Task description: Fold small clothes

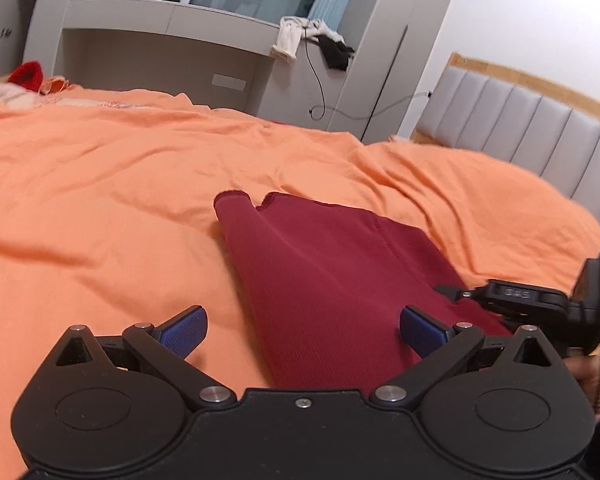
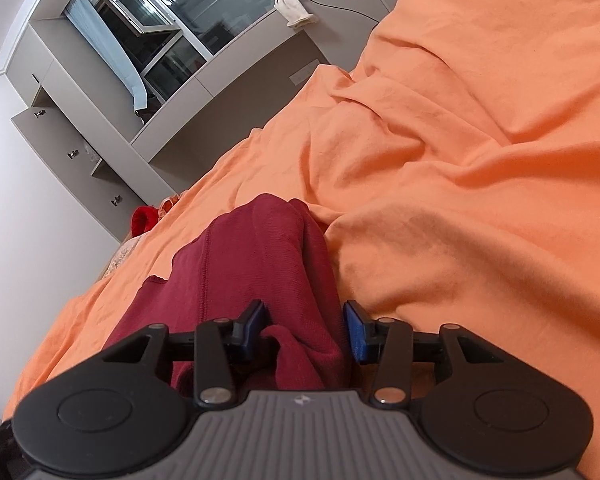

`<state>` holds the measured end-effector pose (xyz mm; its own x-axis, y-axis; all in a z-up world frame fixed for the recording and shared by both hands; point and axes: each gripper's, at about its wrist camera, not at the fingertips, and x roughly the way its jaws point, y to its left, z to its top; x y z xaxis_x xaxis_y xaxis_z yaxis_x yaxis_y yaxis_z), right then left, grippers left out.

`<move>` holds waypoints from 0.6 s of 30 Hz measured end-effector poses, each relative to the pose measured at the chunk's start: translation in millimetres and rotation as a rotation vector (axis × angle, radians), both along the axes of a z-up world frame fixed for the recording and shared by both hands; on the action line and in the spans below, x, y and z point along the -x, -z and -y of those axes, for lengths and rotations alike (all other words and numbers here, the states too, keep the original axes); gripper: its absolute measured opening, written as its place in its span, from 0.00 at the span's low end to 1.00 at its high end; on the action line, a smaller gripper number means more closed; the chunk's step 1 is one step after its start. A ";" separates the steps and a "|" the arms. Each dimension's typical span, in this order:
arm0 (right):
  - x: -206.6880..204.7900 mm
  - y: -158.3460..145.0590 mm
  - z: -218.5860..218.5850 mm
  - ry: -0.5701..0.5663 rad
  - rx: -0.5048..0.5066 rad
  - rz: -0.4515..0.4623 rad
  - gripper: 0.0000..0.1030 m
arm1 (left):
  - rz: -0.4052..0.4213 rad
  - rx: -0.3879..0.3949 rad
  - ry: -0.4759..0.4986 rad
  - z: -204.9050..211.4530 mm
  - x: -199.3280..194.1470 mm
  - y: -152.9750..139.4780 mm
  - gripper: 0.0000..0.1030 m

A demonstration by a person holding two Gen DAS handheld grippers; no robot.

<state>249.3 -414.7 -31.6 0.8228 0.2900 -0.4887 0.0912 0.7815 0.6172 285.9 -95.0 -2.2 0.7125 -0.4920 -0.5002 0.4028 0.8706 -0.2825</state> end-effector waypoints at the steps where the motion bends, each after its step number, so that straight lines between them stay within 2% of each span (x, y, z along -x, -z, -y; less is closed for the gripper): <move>1: 0.6 0.3 -0.4 0.003 0.001 0.003 0.47 | 0.006 -0.024 0.000 2.1 -4.3 -0.2 0.99; 4: 2.5 2.0 -2.4 0.009 0.009 0.020 0.48 | 0.018 -0.038 0.014 2.4 -10.7 7.7 1.00; 8: 4.7 4.2 -2.4 0.015 0.003 0.035 0.49 | -0.056 0.033 -0.011 -4.4 -14.5 28.9 1.00; 18: 6.8 3.9 -5.5 0.022 0.025 0.050 0.47 | -0.043 0.039 -0.023 -2.2 -13.6 31.7 1.00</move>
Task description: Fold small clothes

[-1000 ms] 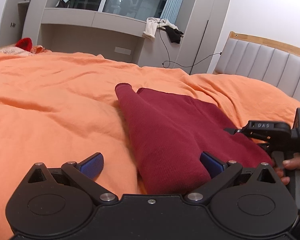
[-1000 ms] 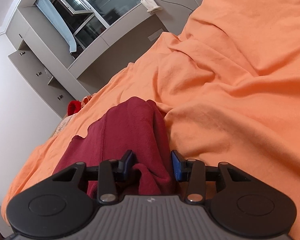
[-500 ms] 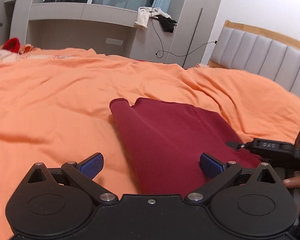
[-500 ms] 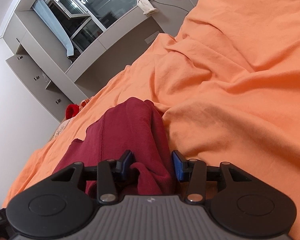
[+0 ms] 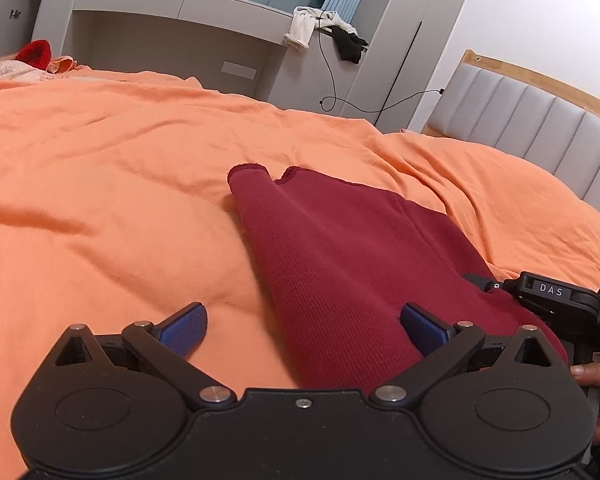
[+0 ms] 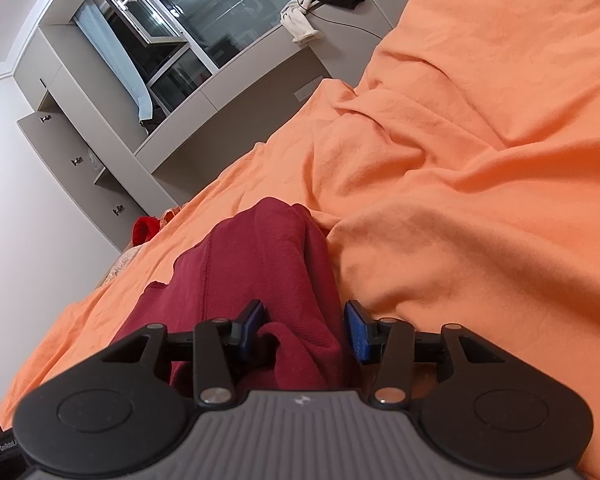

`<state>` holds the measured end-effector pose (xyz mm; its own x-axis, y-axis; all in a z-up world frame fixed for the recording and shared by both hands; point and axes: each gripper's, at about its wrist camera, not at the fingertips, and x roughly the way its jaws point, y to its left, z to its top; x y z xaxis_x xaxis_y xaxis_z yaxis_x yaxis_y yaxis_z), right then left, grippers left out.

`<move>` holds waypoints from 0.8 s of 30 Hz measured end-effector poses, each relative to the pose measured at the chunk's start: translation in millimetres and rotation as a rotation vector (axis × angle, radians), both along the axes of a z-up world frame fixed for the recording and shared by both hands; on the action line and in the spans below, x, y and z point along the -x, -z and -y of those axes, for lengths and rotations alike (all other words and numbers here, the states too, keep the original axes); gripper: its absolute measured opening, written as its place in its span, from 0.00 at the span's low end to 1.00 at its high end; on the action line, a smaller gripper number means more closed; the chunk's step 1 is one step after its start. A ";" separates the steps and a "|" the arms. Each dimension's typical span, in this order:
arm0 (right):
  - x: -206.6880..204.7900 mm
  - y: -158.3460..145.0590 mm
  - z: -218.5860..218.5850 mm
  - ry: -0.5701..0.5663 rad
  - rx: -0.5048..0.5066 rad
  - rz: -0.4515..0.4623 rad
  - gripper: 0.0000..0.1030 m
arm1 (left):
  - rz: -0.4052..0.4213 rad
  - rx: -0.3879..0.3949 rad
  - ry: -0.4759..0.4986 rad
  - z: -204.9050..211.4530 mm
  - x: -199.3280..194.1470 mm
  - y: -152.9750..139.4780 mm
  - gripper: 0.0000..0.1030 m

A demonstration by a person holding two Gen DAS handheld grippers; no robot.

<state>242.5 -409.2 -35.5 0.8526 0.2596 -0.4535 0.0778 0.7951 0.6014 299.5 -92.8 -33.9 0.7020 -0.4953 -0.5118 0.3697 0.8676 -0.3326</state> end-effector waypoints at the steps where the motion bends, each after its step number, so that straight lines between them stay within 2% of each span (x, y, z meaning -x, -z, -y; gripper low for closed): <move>1: 0.0 0.0 -0.1 0.000 -0.001 0.000 0.47 | 0.001 0.000 0.000 0.3 -0.2 0.0 1.00; 24: 0.1 0.2 0.1 0.001 0.002 0.001 0.48 | 0.008 0.000 -0.003 -1.2 2.5 -0.7 1.00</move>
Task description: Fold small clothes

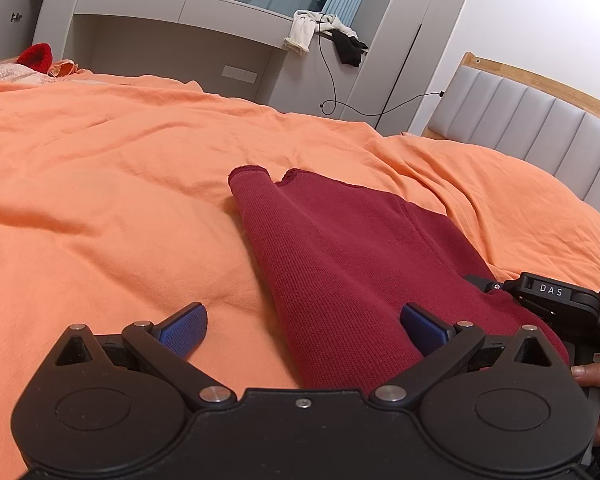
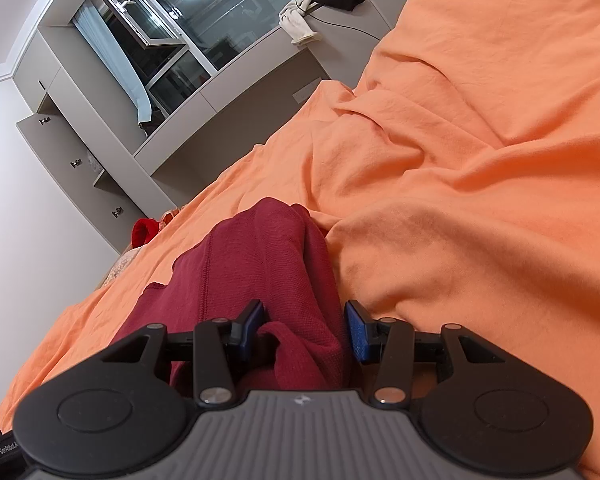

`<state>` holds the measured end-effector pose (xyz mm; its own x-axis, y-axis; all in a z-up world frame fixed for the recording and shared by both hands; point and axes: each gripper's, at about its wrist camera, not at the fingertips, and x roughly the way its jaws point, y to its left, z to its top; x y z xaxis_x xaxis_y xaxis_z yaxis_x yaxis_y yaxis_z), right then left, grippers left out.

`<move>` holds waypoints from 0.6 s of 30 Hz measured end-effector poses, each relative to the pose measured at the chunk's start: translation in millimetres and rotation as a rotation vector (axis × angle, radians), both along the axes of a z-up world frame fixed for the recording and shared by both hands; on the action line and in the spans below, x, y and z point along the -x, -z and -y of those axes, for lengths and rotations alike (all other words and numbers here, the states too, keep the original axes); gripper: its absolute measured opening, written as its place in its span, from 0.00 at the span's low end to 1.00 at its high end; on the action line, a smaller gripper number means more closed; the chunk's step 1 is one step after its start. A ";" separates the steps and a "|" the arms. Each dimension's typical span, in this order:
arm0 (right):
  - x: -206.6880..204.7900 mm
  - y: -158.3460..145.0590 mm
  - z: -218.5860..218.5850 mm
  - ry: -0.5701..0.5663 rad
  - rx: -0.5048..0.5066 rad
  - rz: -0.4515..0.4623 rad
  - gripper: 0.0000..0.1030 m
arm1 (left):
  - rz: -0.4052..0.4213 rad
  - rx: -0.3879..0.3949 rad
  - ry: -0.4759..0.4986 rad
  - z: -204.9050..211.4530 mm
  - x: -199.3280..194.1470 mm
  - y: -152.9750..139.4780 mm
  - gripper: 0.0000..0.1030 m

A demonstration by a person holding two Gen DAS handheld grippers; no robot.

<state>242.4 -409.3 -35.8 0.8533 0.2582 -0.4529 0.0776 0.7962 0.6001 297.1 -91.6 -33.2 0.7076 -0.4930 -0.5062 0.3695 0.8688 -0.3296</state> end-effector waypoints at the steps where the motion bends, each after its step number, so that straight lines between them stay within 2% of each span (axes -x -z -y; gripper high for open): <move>1: 0.0 0.0 0.0 0.000 0.000 0.000 0.48 | 0.000 0.000 0.000 0.0 0.0 0.1 1.00; 8: 0.1 0.0 -0.1 0.000 0.002 0.001 0.47 | 0.000 0.000 0.000 -0.1 0.3 0.2 1.00; 11: 0.9 -2.5 -3.1 -0.004 0.024 0.012 0.40 | -0.004 -0.001 0.002 -0.1 0.1 0.0 1.00; 15: 2.0 -11.9 -14.1 -0.008 0.123 0.029 0.35 | -0.027 0.005 0.006 -2.7 -1.3 -3.2 1.00; 18: 3.0 -22.4 -31.6 -0.025 0.284 0.051 0.30 | -0.045 0.016 0.011 -4.3 -4.9 -4.4 0.99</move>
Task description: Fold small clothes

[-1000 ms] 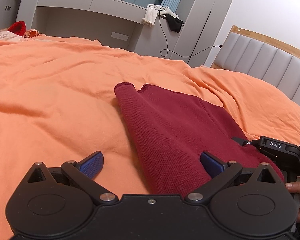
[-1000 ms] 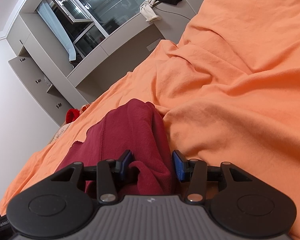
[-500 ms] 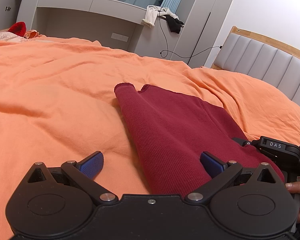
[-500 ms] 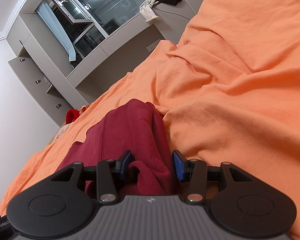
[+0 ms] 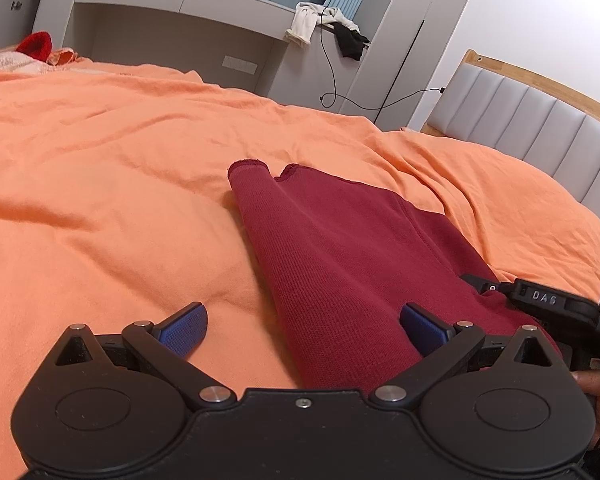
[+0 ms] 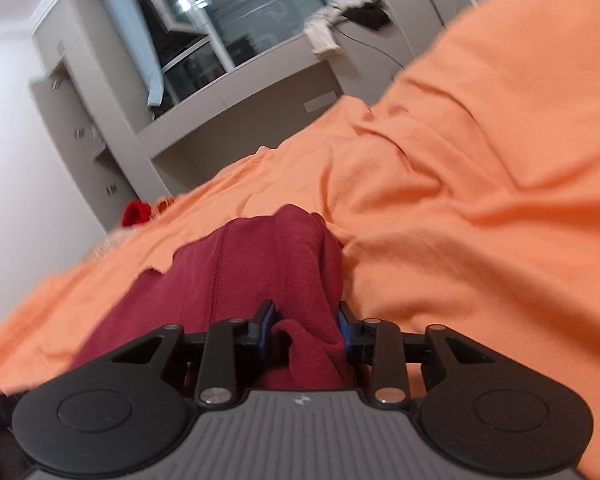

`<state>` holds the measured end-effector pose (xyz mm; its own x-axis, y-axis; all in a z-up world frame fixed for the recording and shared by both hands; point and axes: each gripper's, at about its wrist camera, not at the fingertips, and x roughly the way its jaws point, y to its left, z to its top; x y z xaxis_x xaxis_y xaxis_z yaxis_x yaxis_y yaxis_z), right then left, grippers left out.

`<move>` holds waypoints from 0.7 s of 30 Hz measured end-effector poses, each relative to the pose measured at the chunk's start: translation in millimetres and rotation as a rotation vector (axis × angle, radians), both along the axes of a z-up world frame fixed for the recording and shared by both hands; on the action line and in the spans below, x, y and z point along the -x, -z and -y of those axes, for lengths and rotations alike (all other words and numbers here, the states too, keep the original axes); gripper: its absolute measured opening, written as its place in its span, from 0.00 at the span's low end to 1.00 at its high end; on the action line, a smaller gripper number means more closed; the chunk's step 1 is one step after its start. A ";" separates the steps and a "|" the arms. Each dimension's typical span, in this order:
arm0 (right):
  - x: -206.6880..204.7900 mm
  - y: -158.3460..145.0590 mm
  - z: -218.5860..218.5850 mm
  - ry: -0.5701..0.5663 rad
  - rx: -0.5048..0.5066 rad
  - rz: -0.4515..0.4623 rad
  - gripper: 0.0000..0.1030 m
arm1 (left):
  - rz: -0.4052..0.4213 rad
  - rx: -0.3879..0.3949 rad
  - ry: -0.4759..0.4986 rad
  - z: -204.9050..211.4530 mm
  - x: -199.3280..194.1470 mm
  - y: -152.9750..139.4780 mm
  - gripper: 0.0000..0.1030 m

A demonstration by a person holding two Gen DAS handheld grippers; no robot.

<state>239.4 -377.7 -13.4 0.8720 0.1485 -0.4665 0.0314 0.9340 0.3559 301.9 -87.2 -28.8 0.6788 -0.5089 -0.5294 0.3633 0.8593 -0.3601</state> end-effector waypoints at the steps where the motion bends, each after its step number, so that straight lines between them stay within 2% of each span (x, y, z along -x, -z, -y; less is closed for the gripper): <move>1: 0.7 -3.7 -8.2 -0.008 0.069 0.011 0.28 | -0.008 0.004 0.003 -0.4 -1.4 -0.5 0.99; 3: 2.3 -9.5 -22.2 -0.021 0.170 0.028 0.26 | -0.024 0.015 0.013 -1.7 -5.3 -0.6 0.99; 4: 2.7 -11.9 -26.6 -0.024 0.190 0.033 0.25 | -0.033 0.022 0.020 -2.1 -7.2 -0.6 0.99; 9: -0.2 -17.8 -24.7 -0.015 0.133 0.022 0.24 | -0.084 0.055 0.061 -1.5 -18.8 -0.6 0.93; 12: -2.0 -19.2 -22.5 -0.009 0.104 0.015 0.24 | -0.101 0.086 0.082 -1.4 -23.1 0.8 0.83; 14: -2.8 -20.9 -21.7 -0.008 0.081 0.010 0.24 | -0.116 0.108 0.095 1.2 -23.8 2.5 0.71; 17: -5.3 -22.9 -14.6 0.002 -0.009 -0.002 0.24 | -0.142 0.141 0.100 4.8 -25.9 4.8 0.59; 21: -9.7 -27.0 -10.2 0.013 -0.081 0.003 0.22 | -0.115 0.133 0.082 8.7 -23.0 1.3 0.45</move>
